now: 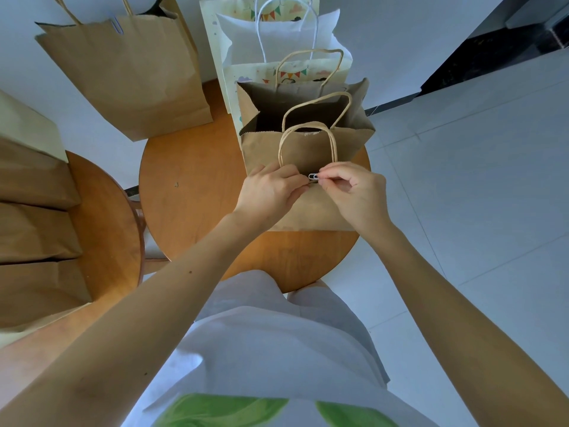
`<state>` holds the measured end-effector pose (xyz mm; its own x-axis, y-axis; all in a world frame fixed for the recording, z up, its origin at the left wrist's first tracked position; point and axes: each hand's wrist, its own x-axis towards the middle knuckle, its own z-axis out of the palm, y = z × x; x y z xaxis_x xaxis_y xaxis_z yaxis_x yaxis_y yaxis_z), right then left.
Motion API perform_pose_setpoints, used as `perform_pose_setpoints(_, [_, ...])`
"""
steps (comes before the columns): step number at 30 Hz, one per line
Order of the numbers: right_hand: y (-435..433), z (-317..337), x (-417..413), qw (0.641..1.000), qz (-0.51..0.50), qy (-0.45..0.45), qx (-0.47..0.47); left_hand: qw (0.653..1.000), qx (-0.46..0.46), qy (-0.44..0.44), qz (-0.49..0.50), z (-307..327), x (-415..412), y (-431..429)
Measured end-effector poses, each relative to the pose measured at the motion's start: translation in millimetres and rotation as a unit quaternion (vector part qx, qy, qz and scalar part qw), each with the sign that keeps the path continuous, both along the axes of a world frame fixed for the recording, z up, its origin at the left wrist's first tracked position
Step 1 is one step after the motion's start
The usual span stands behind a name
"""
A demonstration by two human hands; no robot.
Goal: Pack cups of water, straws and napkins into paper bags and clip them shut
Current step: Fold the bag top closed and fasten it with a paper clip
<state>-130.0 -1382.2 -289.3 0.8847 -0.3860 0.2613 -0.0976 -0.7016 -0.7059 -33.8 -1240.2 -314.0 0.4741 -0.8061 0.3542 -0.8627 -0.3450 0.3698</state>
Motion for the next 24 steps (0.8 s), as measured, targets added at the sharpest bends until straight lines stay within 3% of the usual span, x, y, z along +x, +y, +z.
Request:
perform_pose_setpoints(4, [6.1, 3.3, 2.2, 0.999, 0.002, 0.02, -0.025, 0.999, 0.013, -0.01, -0.029, 0.8, 1.7, 3.4])
perform_pose_setpoints(12, [5.6, 6.3, 10.6, 0.987, 0.082, 0.084, -0.108, 0.998, -0.016, 0.057, -0.033, -0.3, 1.0, 5.3])
perform_pose_setpoints(24, [13.5, -0.7, 13.4, 0.998, -0.01, 0.054, 0.017, 0.997, -0.027, 0.071, -0.031, 1.9, 0.7, 8.0])
